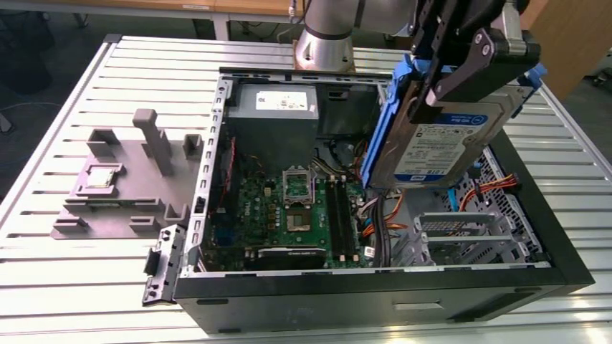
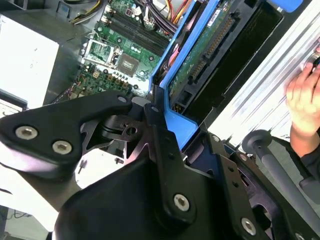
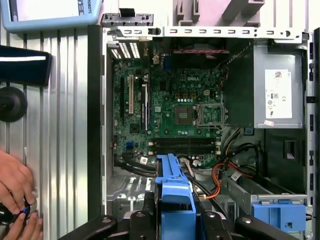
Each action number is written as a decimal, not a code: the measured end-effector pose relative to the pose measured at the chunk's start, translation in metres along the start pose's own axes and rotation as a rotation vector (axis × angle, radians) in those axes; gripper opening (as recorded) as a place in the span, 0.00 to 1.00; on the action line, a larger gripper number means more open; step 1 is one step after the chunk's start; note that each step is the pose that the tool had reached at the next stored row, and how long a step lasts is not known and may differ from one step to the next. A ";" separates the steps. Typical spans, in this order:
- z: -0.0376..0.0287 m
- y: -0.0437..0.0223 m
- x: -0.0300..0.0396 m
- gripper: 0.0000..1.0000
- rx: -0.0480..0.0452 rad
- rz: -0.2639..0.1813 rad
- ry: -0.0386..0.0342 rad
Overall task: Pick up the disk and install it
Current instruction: 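Insert the disk into the insertion slot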
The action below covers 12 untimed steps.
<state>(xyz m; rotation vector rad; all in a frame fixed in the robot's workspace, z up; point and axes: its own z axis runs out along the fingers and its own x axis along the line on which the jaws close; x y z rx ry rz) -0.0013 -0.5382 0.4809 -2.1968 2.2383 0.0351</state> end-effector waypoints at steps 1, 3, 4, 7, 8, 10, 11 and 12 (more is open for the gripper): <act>0.0001 0.0000 0.0015 0.37 0.0000 0.000 -0.0002; 0.0000 0.0001 0.0021 0.37 -0.0001 0.000 0.0001; 0.0000 0.0000 0.0021 0.37 0.0000 0.000 0.0001; 0.0000 0.0000 0.0024 0.37 0.0000 0.000 0.0001; 0.0000 -0.0001 0.0025 0.37 -0.0001 0.000 0.0002; -0.0001 0.0000 0.0025 0.37 0.0000 0.000 0.0002; -0.0001 0.0000 0.0030 0.37 -0.0001 0.000 0.0002; 0.0000 0.0000 0.0030 0.37 0.0000 0.000 0.0001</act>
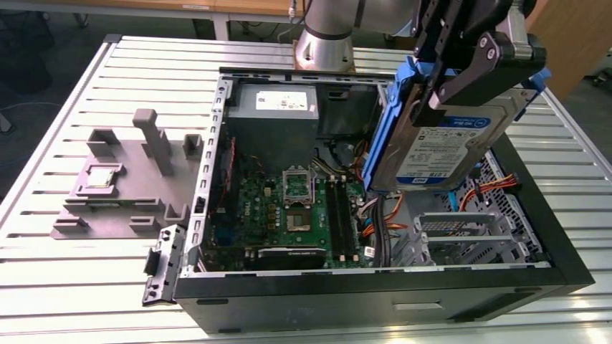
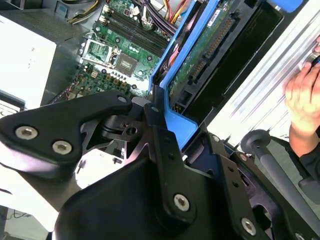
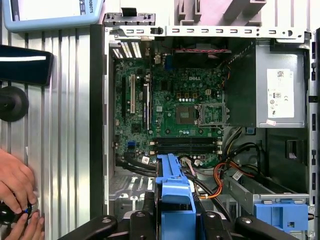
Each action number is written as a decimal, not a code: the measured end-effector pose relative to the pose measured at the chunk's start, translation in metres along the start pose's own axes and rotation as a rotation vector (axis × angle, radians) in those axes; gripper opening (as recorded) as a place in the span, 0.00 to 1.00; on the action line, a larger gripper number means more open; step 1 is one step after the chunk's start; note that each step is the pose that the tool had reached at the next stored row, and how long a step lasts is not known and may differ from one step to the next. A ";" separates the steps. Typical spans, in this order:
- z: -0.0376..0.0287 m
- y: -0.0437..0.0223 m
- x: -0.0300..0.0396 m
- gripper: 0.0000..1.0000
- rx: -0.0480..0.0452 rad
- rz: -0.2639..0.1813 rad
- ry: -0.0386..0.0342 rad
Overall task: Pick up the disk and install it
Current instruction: 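Insert the disk into the insertion slot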
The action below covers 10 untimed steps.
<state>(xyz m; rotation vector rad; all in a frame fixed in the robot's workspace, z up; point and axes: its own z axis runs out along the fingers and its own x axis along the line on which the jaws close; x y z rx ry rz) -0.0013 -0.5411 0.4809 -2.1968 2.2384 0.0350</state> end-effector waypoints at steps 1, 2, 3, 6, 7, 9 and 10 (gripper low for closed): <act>0.0000 0.0000 0.0002 0.37 0.0000 0.000 0.0001; 0.0000 0.0000 0.0002 0.37 0.0000 0.000 0.0001; 0.0000 0.0000 0.0002 0.37 0.0000 0.000 0.0000; 0.0000 0.0000 0.0012 0.37 0.0000 0.000 0.0000; 0.0000 0.0000 0.0011 0.37 0.0000 0.000 0.0001; -0.0001 0.0000 0.0012 0.37 0.0000 0.000 0.0001; -0.0001 0.0000 0.0012 0.37 -0.0001 0.000 0.0002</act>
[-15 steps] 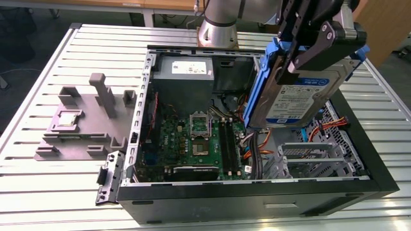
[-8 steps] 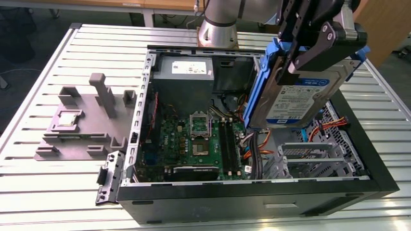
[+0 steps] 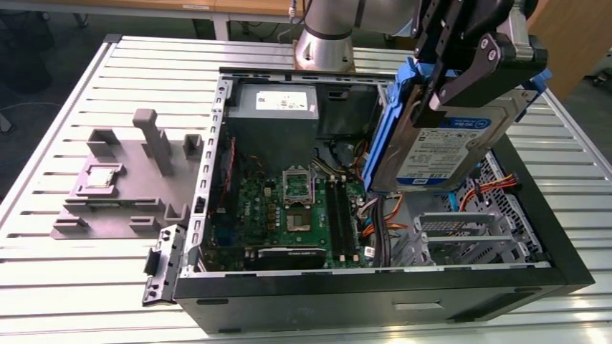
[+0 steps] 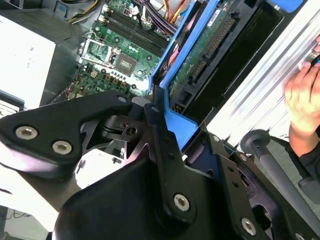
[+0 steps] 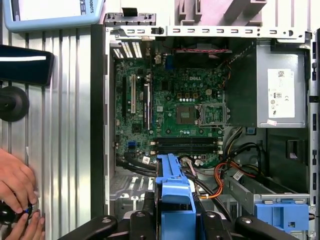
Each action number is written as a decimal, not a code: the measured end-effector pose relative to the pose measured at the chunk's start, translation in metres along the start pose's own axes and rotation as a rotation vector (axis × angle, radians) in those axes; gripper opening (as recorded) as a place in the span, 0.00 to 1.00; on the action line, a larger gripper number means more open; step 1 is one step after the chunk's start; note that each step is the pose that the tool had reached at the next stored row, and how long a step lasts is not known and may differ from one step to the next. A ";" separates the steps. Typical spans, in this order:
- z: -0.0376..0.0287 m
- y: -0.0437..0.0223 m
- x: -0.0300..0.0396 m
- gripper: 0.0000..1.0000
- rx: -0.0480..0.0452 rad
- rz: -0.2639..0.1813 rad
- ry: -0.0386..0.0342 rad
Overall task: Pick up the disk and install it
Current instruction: 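Insert the disk into the insertion slot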
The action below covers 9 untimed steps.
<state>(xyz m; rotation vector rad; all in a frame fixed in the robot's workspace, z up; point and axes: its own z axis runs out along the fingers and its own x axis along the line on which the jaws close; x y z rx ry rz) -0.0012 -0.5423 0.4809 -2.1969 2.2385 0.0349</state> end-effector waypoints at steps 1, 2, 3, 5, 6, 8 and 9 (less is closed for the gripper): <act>0.0000 0.0000 0.0000 0.37 0.0000 0.000 -0.0001; 0.0000 0.0000 0.0001 0.37 0.0000 0.000 -0.0001; 0.0001 -0.0002 0.0075 0.37 0.0001 0.000 0.0018; 0.0000 -0.0002 0.0103 0.37 0.0001 0.000 0.0028; 0.0000 -0.0002 0.0109 0.37 0.0000 0.000 0.0031; -0.0001 -0.0003 0.0144 0.37 0.0000 0.000 0.0044; 0.0003 -0.0003 0.0142 0.37 0.0002 0.000 0.0036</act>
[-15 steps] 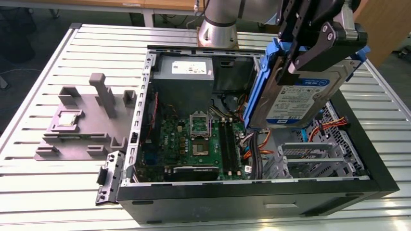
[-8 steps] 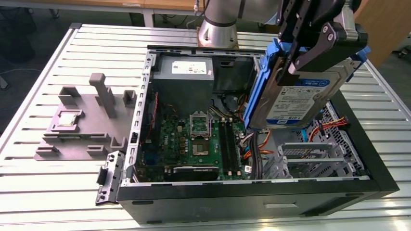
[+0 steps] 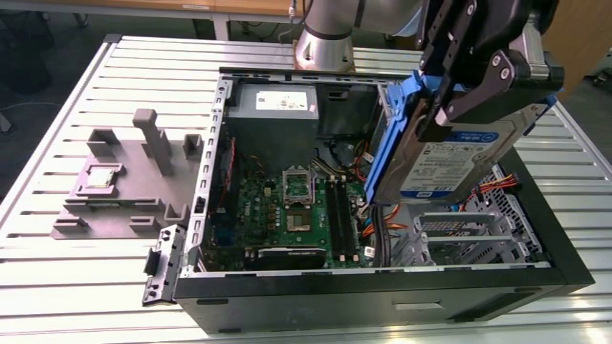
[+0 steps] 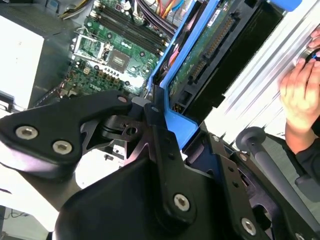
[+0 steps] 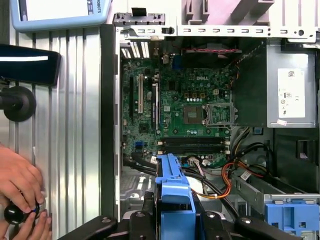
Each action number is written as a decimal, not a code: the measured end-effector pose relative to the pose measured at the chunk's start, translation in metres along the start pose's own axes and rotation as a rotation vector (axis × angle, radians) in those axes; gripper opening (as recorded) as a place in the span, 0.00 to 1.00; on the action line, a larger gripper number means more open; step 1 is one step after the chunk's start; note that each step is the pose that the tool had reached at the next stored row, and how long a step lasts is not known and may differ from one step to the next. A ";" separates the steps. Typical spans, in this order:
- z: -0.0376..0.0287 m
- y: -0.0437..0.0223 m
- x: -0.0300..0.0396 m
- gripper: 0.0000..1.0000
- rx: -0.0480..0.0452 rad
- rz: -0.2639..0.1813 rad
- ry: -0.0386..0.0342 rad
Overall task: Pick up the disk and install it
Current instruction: 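Insert the disk into the insertion slot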
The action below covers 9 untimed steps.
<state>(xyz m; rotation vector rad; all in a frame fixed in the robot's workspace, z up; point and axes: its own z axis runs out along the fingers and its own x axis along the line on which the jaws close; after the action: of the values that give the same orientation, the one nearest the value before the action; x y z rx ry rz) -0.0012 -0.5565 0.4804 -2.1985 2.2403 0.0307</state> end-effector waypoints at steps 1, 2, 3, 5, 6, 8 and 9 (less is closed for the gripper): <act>0.0001 0.0001 -0.0020 0.37 0.0000 0.000 0.0001; 0.0002 0.0001 -0.0054 0.37 -0.0001 0.000 0.0004; 0.0004 0.0002 -0.0084 0.37 -0.0001 0.000 0.0002; 0.0005 0.0002 -0.0089 0.37 0.0000 0.000 0.0001; 0.0006 0.0002 -0.0090 0.37 0.0000 0.000 0.0001; 0.0004 0.0002 -0.0096 0.37 -0.0001 0.000 0.0004; 0.0004 0.0003 -0.0096 0.37 -0.0001 0.000 0.0003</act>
<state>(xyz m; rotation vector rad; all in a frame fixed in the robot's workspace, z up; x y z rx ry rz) -0.0013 -0.5469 0.4801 -2.1988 2.2405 0.0305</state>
